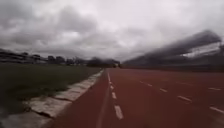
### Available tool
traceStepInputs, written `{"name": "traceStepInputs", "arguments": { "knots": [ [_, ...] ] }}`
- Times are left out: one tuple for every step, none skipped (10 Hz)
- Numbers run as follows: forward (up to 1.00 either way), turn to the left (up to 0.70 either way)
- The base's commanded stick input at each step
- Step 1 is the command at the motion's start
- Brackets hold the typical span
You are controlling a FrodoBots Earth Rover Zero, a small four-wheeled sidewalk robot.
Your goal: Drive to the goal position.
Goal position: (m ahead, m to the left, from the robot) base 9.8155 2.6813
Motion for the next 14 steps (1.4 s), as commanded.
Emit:
{"name": "traceStepInputs", "arguments": {
  "knots": [
    [0.70,0.00],
    [0.70,0.00],
    [0.70,0.00],
    [0.70,0.00],
    [0.70,0.00],
    [0.70,0.00],
    [0.70,0.00],
    [0.70,0.00],
    [0.70,0.00],
    [0.70,0.00],
    [0.70,0.00],
    [0.70,0.00],
    [0.70,0.00],
    [0.70,0.00]
  ]
}}
